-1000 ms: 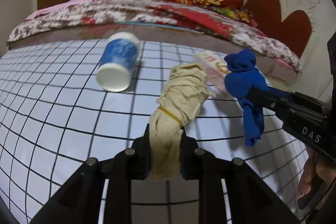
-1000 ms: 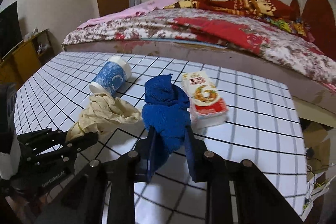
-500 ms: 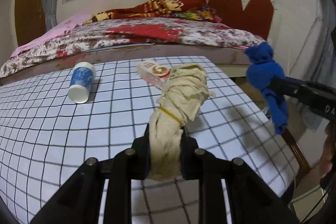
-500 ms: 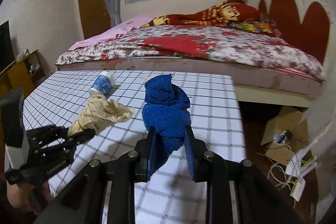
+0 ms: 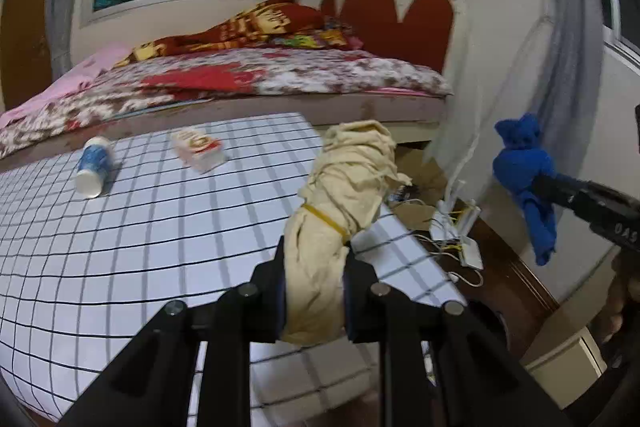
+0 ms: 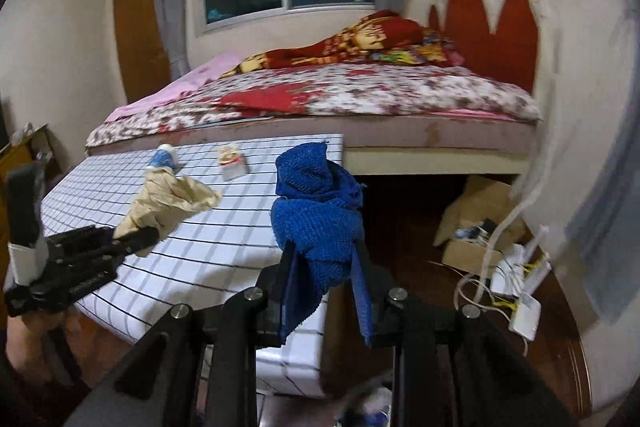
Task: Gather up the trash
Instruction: 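Carry beige cloth and blue sock over the bin and open both tools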
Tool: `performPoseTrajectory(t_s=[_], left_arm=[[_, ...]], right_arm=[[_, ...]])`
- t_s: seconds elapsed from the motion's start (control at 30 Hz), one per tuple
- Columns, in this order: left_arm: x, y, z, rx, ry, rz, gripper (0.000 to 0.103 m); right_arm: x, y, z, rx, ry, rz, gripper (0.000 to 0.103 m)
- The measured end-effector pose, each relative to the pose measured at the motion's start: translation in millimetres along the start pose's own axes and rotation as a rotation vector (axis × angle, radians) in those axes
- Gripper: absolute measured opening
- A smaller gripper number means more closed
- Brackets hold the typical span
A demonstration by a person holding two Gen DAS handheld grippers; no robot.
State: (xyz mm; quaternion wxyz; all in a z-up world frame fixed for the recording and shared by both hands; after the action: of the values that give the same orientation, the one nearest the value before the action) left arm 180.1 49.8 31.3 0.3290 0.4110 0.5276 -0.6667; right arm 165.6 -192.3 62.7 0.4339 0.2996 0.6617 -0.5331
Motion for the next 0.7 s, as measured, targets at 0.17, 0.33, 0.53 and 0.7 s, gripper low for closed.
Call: performPoseTrajectory(t_s=[0.17,0.33,0.53,0.7], left_arm=[[5.5,-8.3,40.1,0.041,0.042,0.0,0.023],[16.4,-9.9,73.9,0.075,0.062,-0.022,0.023],[26.9,-9.6,110.6,0.125,0.096,-0.054,0.023],[37.0,-8.8,140.9,0.166,0.12,-0.075,0.023]], right_arm=[[25.0,-24.0,38.7,0.041,0.077,0.0,0.027],[42.9,-46.7,62.3,0.072,0.078,-0.004,0.027],[60.6,-72.1,94.4,0.105,0.119,-0.007,0.028],[73.4,-86.3,115.4,0.133,0.142,-0.016,0.028]])
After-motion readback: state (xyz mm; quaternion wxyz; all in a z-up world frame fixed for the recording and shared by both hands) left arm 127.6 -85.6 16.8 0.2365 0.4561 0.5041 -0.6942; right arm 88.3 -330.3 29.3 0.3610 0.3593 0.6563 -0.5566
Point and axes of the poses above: each gripper's, at about its wrist camera, not at the fingertips, and y roughly the way its jaws point, z to its right, x to its underside, the point moved 2 cm from there along y, roughly the way its jaws point, and after that the axes turned 9 degrees about z, right-handed, at the moved point
